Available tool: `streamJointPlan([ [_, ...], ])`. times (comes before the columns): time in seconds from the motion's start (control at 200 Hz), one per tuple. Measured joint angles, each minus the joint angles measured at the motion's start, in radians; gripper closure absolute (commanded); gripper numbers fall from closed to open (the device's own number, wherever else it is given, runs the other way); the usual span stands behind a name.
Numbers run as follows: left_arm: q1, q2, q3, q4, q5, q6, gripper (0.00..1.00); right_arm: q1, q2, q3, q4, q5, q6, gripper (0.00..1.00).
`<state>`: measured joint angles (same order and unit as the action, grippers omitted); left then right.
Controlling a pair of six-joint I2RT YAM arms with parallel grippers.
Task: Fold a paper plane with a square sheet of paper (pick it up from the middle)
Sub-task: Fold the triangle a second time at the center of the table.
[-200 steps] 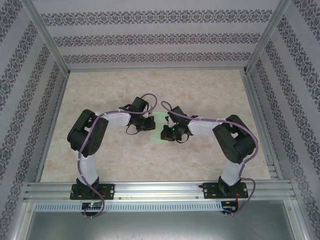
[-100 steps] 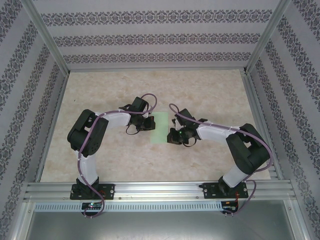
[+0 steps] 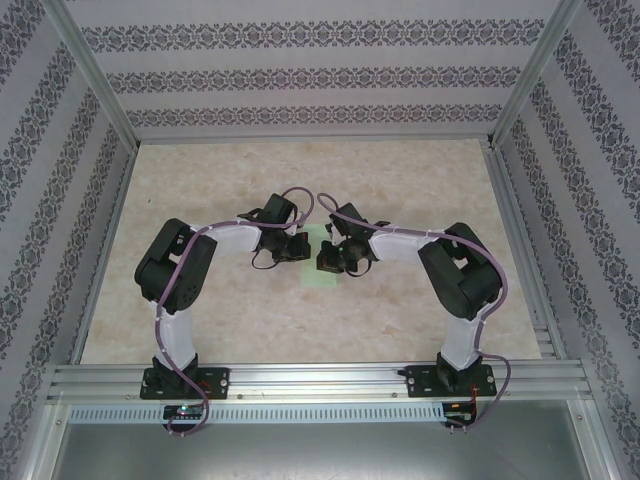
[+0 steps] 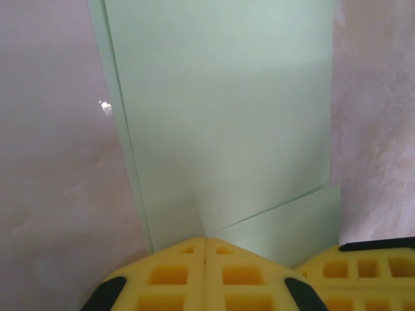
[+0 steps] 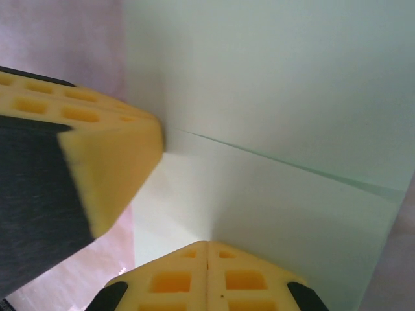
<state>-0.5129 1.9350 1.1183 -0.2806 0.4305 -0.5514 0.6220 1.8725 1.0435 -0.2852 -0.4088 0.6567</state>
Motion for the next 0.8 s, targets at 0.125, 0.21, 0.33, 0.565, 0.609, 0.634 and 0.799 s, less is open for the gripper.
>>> streamJointPlan([
  [0.125, 0.0, 0.001, 0.001, 0.0, 0.0, -0.004, 0.95, 0.0, 0.003, -0.011, 0.003, 0.0, 0.0, 0.96],
  [0.21, 0.0, 0.001, 0.002, -0.001, -0.001, -0.004, 0.95, 0.0, -0.008, -0.034, 0.027, 0.0, 0.0, 0.97],
  [0.33, 0.0, 0.002, 0.002, -0.001, -0.002, -0.007, 0.95, -0.003, -0.048, -0.1, 0.067, 0.0, 0.0, 0.97],
  [0.565, 0.0, 0.002, 0.002, -0.001, -0.002, -0.007, 0.95, -0.016, -0.179, -0.26, 0.088, 0.0, 0.0, 0.96],
  [0.609, 0.0, 0.002, 0.002, -0.001, -0.002, -0.007, 0.95, -0.019, -0.204, -0.285, 0.083, 0.002, 0.0, 0.96],
  [0.634, 0.0, 0.002, 0.002, -0.001, -0.002, -0.007, 0.95, -0.022, -0.215, -0.294, 0.077, 0.003, 0.0, 0.96],
  [0.799, 0.0, 0.005, 0.016, -0.015, 0.005, -0.006, 0.86, -0.047, -0.288, -0.322, -0.015, 0.027, 0.007, 0.92],
])
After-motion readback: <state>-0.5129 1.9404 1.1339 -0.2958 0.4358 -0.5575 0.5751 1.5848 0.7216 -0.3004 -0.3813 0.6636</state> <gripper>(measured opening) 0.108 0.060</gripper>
